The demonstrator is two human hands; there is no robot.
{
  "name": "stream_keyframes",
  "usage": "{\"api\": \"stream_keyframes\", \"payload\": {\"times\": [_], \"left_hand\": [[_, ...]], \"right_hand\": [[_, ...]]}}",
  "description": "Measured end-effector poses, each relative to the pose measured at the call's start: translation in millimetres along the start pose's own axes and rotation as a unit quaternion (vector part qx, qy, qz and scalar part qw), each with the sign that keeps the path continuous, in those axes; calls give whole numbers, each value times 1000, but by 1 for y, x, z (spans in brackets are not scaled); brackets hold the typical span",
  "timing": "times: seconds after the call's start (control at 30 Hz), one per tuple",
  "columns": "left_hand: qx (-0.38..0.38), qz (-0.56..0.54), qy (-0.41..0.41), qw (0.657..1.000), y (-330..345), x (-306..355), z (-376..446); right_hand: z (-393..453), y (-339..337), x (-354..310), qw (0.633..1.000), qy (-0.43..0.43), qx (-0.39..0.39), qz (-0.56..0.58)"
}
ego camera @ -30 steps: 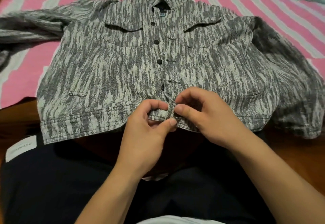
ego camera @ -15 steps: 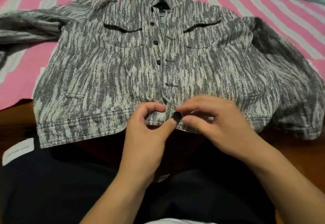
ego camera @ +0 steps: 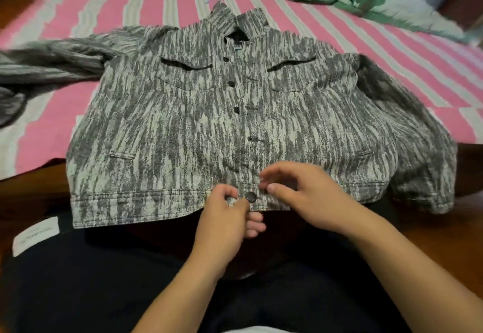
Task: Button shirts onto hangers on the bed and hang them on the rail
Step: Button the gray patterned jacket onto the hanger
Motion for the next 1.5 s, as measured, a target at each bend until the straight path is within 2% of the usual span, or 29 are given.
{"api": "stream_keyframes", "payload": {"times": [0.07, 0.13, 0.23, 0.3, 0.37, 0.47, 0.5, 0.6, 0.67, 0.83, 1.0, 1.17, 1.37, 1.5], "left_hand": [[-65, 65, -12, 996, -16, 8, -5], [-101, 122, 6, 987, -35, 28, -7], [-91, 214, 125, 965, -54, 67, 13], [-90, 312, 196, 925, -54, 87, 37], [-120, 413, 223, 875, -44, 96, 61], [-145, 565, 252, 772, -27, 92, 90], [-158, 568, 251, 768, -24, 91, 96], [-201, 457, 231, 835, -21, 94, 106], [-220, 408, 223, 858, -20, 97, 111], [-279, 392, 176, 859, -16, 103, 134], [-361, 429, 150, 814, -20, 113, 147], [-353, 434, 138, 818, -14, 108, 145], [-295, 436, 171, 833, -12, 101, 132], [-287, 440, 164, 835, -11, 105, 124]], "right_hand": [[12, -13, -13, 997, 26, 30, -72], [24, -28, -28, 991, 49, 79, -95], [38, -45, -40, 981, 69, 142, -112], [44, -47, -37, 979, 85, 135, -131], [46, -45, -30, 976, 101, 118, -151], [52, -47, -27, 979, 101, 107, -144], [56, -49, -27, 980, 99, 101, -139], [73, -54, -24, 984, 102, 86, -116], [86, -54, -21, 986, 97, 99, -96], [123, -56, -27, 986, 63, 120, -95], [144, -48, -24, 986, 81, 33, -144], [139, -38, -19, 976, 67, 95, -184], [130, -38, -11, 975, -7, 167, -145], [128, -38, -12, 974, -30, 174, -143]]}}
Point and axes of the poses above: each hand's wrist, its own z-axis towards the middle knuckle, its own y-axis out of the palm, x = y × z, the point moved 3 cm from there along z, towards the middle knuckle, and after that the axes turned 13 degrees about y, right-handed, at the moved point
